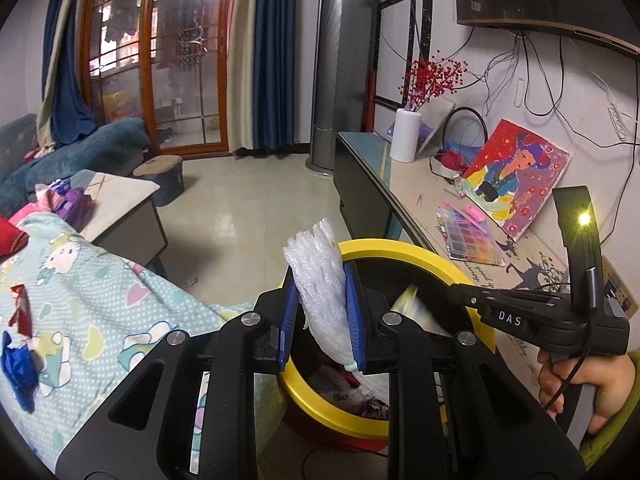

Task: Collect trash
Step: 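Open both tools to drop the foam net and snack packet into the bin, then move both tools back from the bin toward the blue glove and red wrapper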

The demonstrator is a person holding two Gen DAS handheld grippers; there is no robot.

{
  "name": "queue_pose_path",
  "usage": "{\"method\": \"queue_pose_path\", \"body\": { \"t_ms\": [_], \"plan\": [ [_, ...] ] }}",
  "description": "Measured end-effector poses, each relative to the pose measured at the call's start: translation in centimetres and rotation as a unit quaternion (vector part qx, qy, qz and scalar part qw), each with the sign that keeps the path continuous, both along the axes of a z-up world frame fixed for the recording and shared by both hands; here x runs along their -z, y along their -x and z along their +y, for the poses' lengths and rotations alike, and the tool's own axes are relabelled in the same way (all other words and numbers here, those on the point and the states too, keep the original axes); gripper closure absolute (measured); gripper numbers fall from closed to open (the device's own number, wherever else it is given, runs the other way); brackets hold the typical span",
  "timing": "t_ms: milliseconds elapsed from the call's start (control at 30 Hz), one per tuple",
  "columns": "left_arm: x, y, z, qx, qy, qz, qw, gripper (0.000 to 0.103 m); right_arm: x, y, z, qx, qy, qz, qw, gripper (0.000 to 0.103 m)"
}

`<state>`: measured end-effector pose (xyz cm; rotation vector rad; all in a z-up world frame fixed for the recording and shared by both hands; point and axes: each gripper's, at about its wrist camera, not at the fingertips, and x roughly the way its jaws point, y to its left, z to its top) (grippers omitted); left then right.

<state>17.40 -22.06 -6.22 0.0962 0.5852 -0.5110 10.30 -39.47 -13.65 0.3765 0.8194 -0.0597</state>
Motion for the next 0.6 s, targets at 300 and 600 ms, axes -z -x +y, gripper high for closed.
{"method": "queue_pose_path", "body": {
  "t_ms": [300,600],
  "plan": [
    [-0.2,-0.1,-0.3,0.002,0.02,0.006,0.9998,0.042,-0.8,0.5,-1.2,0.026,-0.004,-0.019,0.999,0.07],
    [-0.5,0.6,1.0,-0.014,0.03,0.003,0.9994,0.011,-1.9,0.7,-0.7,0.025,0.007,-0.039,0.999,0.053]
  ]
}}
